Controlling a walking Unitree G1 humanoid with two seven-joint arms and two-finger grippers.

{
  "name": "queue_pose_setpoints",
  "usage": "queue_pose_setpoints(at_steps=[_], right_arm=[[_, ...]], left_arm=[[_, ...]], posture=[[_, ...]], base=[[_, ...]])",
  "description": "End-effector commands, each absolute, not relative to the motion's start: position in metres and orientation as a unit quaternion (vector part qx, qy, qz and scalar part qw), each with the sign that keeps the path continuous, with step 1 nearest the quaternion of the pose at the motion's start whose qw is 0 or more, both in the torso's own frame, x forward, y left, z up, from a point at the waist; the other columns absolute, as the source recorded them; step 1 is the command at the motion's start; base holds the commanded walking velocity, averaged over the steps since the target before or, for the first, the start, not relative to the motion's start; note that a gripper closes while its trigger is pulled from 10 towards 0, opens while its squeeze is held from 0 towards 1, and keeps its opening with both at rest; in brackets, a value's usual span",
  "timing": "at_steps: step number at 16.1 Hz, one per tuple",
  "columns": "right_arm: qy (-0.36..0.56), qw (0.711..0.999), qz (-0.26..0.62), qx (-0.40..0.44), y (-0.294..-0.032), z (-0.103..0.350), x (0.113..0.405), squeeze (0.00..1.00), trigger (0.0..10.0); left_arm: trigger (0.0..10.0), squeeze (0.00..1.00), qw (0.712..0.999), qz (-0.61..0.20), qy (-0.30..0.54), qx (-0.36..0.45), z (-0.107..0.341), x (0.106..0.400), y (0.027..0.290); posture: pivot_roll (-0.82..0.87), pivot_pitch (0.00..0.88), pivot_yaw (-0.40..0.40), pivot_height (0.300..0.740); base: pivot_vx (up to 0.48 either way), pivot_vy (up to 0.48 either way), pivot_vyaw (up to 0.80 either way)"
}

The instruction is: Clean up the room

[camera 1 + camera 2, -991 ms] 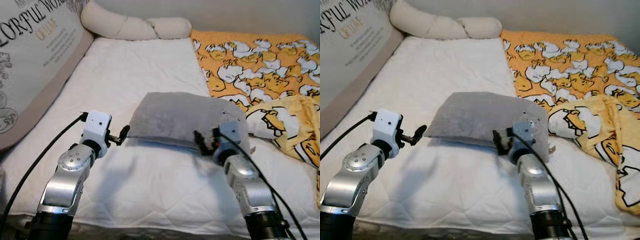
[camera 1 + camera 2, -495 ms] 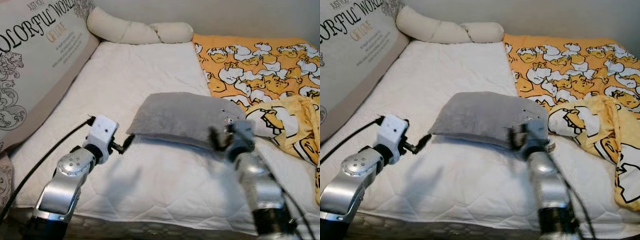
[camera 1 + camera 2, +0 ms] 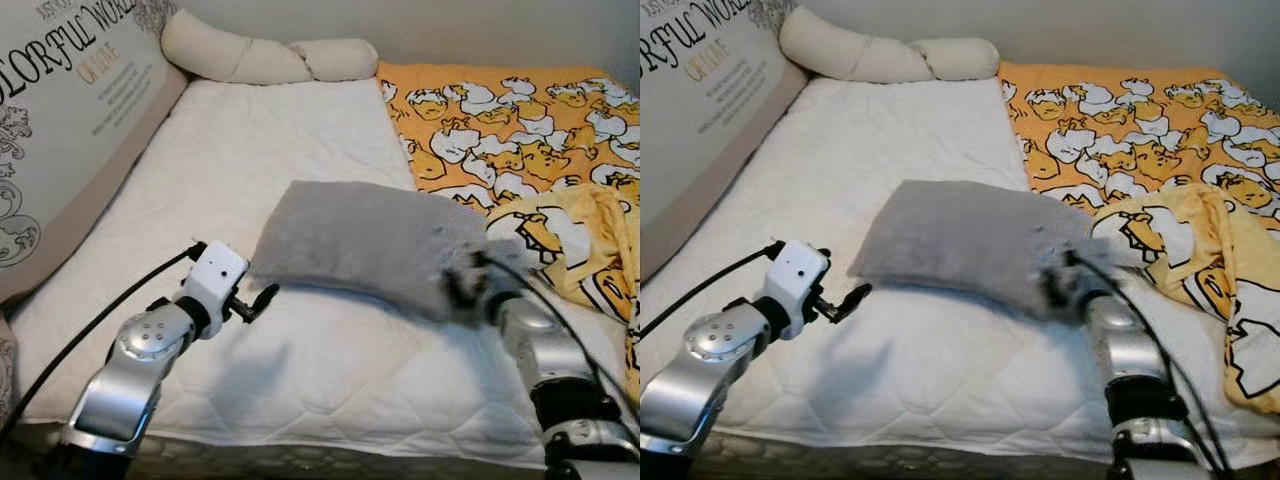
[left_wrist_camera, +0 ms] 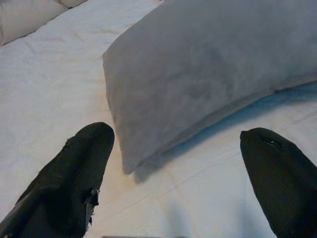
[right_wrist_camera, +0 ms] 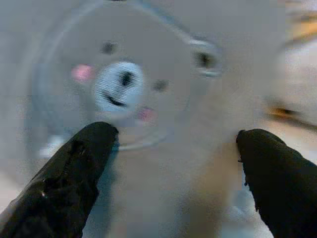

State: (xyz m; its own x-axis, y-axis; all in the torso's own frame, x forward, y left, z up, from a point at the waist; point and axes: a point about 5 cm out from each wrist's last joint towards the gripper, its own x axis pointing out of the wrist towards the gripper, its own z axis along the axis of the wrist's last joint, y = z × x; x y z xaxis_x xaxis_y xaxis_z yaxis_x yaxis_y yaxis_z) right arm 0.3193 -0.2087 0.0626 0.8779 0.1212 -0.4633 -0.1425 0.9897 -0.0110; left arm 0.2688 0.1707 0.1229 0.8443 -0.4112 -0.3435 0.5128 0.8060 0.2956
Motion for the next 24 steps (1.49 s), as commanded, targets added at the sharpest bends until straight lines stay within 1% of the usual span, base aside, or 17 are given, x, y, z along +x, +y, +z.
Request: queue_pose_setpoints(at_steps=[1,3,4,5,8,10,11,12,13,14,15,16,17,19,20,22,24], right_arm=[[0.233,0.952,0.198,0.034,-0.177,0.07,0.315,0.0,10.0],[0.2,0.911,0.357,0.054,-0.146,0.09,0.296,0.0,10.0],[0.165,0.883,0.432,0.083,-0.133,0.112,0.283,0.0,10.0],[0.116,0.846,0.505,0.125,-0.124,0.144,0.269,0.0,10.0],[0.054,0.816,0.561,0.125,-0.122,0.182,0.257,0.0,10.0],[0.046,0.813,0.573,0.091,-0.122,0.19,0.254,0.0,10.0],[0.044,0.828,0.553,0.082,-0.124,0.192,0.259,0.0,10.0],[0.044,0.853,0.515,0.072,-0.129,0.191,0.27,0.0,10.0],[0.051,0.898,0.434,0.057,-0.139,0.184,0.289,0.0,10.0],[0.062,0.918,0.389,0.043,-0.146,0.179,0.299,0.0,10.0],[0.086,0.96,0.264,0.028,-0.168,0.164,0.321,0.0,10.0],[0.095,0.973,0.208,0.031,-0.179,0.157,0.329,0.0,10.0],[0.107,0.986,0.123,0.02,-0.198,0.141,0.34,0.0,10.0],[0.122,0.989,0.083,-0.015,-0.207,0.128,0.344,0.0,10.0],[0.141,0.986,0.076,-0.038,-0.209,0.117,0.343,0.0,10.0],[0.175,0.976,0.1,-0.089,-0.205,0.101,0.337,0.0,10.0],[0.231,0.949,0.182,-0.114,-0.195,0.077,0.321,0.0,10.0]], left_arm=[[10.0,0.0,0.94,-0.246,0.131,0.195,0.126,0.268,0.172],[10.0,0.0,0.939,-0.249,0.132,0.195,0.127,0.269,0.171],[10.0,0.0,0.939,-0.249,0.131,0.196,0.128,0.27,0.171],[10.0,0.0,0.939,-0.25,0.13,0.196,0.129,0.272,0.171],[10.0,0.0,0.939,-0.25,0.13,0.197,0.129,0.272,0.172],[10.0,0.0,0.938,-0.25,0.131,0.199,0.129,0.273,0.172],[10.0,0.0,0.938,-0.25,0.131,0.199,0.129,0.273,0.172],[10.0,0.0,0.938,-0.25,0.131,0.2,0.129,0.273,0.172],[10.0,0.0,0.938,-0.249,0.131,0.202,0.129,0.275,0.173],[10.0,0.0,0.938,-0.247,0.131,0.204,0.129,0.276,0.174],[10.0,0.0,0.939,-0.232,0.141,0.21,0.126,0.282,0.176],[10.0,0.0,0.939,-0.222,0.15,0.215,0.124,0.285,0.178],[10.0,0.0,0.937,-0.185,0.179,0.238,0.115,0.296,0.184],[10.0,0.0,0.931,-0.168,0.198,0.258,0.107,0.306,0.186],[10.0,0.0,0.918,-0.18,0.217,0.28,0.1,0.309,0.183],[10.0,0.0,0.888,-0.215,0.243,0.325,0.088,0.31,0.175],[10.0,0.0,0.872,-0.276,0.254,0.314,0.078,0.31,0.15]], posture=[[0.1,0.0,0.02,0.74],[0.09,0.0,0.025,0.74],[0.09,0.0,0.029,0.74],[0.08,0.0,0.033,0.74],[0.08,0.0,0.037,0.74],[0.08,0.0,0.037,0.74],[0.08,0.0,0.037,0.74],[0.08,0.0,0.037,0.74],[0.08,0.0,0.034,0.74],[0.08,0.0,0.034,0.74],[0.08,0.0,0.031,0.74],[0.08,0.0,0.03,0.74],[0.08,0.0,0.03,0.74],[0.08,0.0,0.026,0.74],[0.09,0.0,0.022,0.74],[0.09,0.0,0.018,0.74],[0.08,0.0,0.02,0.74]], base=[[0.0,0.0,0.0],[0.0,0.0,0.0],[0.0,0.0,0.0],[0.0,0.0,0.0],[0.0,0.0,0.0],[0.0,0.0,0.0],[0.0,0.0,0.0],[0.0,0.0,0.0],[0.0,0.0,0.0],[0.0,0.0,0.0],[0.0,0.0,0.0],[0.0,0.0,0.0],[0.0,0.0,0.0],[0.0,0.0,0.0],[0.0,0.0,0.0],[0.0,0.0,0.0],[0.0,0.0,0.0]])
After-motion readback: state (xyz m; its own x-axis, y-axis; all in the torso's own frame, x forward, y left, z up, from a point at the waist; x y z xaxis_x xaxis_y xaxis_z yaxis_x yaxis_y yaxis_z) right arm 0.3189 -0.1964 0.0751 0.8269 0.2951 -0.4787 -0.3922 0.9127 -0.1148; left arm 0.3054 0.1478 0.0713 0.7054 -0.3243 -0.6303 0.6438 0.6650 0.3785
